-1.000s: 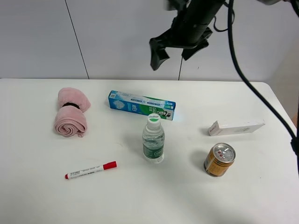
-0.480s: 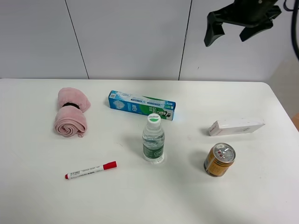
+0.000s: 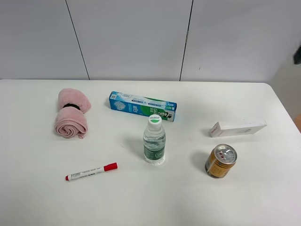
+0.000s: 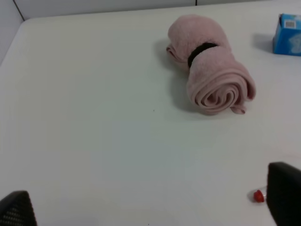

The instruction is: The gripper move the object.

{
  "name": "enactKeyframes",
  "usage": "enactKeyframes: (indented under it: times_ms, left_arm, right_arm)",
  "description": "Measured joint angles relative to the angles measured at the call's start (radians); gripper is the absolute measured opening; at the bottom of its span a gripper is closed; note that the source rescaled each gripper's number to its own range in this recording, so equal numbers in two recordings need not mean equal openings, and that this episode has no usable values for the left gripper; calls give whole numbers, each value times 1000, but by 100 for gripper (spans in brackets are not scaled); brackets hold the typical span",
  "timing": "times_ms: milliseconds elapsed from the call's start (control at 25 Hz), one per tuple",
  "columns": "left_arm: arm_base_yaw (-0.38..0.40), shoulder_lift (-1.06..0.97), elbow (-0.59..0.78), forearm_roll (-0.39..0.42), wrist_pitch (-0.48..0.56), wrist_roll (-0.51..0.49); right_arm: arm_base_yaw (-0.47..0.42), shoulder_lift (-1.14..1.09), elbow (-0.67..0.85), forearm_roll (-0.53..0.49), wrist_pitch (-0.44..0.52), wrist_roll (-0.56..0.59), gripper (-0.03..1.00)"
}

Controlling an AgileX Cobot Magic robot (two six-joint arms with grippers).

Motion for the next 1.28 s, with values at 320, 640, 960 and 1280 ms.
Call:
enactKeyframes:
  times_ms: [320, 640, 960, 1280]
  left_arm:
    - [0, 0, 0, 0, 0, 0]
    - [0, 0, 0, 0, 0, 0]
    - [0, 0, 0, 0, 0, 0]
    - [0, 0, 0, 0, 0, 0]
  right_arm:
    - [-40, -389, 172, -50, 2, 2, 100]
    - [-40, -745, 484, -7, -75, -1, 100]
    - [-3, -1028, 757, 55, -175, -12, 100]
    - [4, -1172, 902, 63, -175, -12, 100]
